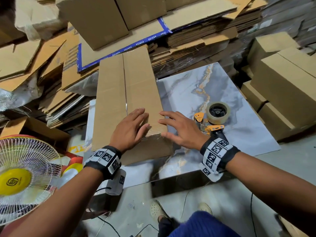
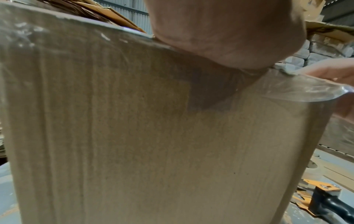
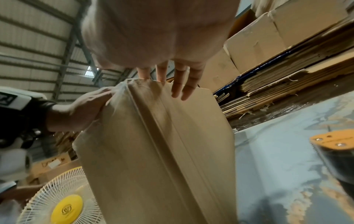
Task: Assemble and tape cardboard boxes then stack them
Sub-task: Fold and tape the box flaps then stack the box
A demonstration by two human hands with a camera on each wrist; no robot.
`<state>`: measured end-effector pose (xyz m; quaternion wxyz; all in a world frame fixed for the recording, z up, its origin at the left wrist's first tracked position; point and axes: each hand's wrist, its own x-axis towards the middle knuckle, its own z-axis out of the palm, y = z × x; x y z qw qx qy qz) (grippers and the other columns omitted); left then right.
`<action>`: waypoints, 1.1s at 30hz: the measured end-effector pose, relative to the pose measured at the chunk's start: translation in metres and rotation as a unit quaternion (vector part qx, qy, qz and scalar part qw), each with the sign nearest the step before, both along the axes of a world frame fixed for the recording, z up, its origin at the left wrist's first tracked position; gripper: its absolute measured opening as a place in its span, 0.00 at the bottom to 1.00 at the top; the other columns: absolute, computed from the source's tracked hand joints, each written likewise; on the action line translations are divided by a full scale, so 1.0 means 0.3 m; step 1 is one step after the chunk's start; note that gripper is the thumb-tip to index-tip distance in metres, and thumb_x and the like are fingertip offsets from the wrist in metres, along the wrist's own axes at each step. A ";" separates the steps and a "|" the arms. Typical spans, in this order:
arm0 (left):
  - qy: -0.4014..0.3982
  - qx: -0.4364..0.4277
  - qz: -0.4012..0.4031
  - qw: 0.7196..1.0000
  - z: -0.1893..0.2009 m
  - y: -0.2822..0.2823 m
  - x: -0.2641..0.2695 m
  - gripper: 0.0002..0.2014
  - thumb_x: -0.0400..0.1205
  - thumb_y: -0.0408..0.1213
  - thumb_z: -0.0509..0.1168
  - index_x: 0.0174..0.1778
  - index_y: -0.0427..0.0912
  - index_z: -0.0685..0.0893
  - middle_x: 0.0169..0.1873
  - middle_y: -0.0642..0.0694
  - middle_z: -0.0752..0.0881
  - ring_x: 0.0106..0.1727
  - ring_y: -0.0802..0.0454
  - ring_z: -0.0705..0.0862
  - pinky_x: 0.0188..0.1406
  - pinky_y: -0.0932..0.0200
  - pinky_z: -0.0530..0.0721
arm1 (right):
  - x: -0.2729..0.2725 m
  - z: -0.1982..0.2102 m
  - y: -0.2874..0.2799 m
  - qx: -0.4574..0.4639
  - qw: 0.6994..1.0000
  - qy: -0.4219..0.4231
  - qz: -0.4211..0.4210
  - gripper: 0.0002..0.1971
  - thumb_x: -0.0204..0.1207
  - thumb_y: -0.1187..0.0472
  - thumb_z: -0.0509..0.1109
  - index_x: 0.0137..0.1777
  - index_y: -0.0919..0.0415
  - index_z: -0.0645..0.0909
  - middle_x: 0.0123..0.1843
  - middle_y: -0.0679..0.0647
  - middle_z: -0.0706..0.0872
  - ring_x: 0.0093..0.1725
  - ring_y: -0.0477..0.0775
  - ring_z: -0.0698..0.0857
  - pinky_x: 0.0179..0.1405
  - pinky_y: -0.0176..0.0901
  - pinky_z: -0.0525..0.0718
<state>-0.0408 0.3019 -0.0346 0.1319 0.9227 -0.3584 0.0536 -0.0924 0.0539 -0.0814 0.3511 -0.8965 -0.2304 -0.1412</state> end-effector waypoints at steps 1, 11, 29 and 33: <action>-0.001 -0.002 -0.002 1.000 0.000 0.003 0.001 0.28 0.90 0.55 0.52 0.74 0.37 0.81 0.77 0.38 0.79 0.77 0.41 0.77 0.75 0.45 0.77 | 0.003 0.002 0.016 0.003 1.000 -0.006 -0.013 0.28 0.81 0.35 0.62 0.69 0.53 0.84 0.78 0.50 0.78 0.69 0.52 0.79 0.54 0.52 0.86; -0.015 0.001 -0.020 1.000 -0.004 -0.003 0.001 0.24 0.90 0.48 0.53 0.73 0.35 0.81 0.74 0.35 0.80 0.76 0.39 0.77 0.76 0.50 0.73 | 0.041 -0.018 0.001 -0.067 0.995 -0.066 -0.015 0.27 0.72 0.35 0.72 0.61 0.56 0.87 0.69 0.56 0.84 0.60 0.56 0.82 0.36 0.51 0.88; -0.096 -0.056 0.102 0.989 0.016 -0.006 -0.036 0.14 0.86 0.38 0.57 0.45 0.35 0.85 0.49 0.37 0.85 0.46 0.37 0.81 0.47 0.44 0.80 | 0.073 0.007 0.081 -0.223 0.966 -0.132 0.012 0.34 0.80 0.35 0.57 0.69 0.61 0.85 0.73 0.60 0.85 0.74 0.62 0.82 0.67 0.70 0.82; -0.047 -0.017 0.034 0.998 0.020 0.020 -0.028 0.26 0.91 0.52 0.49 0.54 0.36 0.86 0.58 0.37 0.85 0.56 0.36 0.83 0.57 0.44 0.80 | 0.083 0.028 0.044 -0.243 0.965 -0.074 0.063 0.39 0.75 0.30 0.60 0.77 0.58 0.77 0.80 0.58 0.77 0.80 0.62 0.75 0.63 0.66 0.85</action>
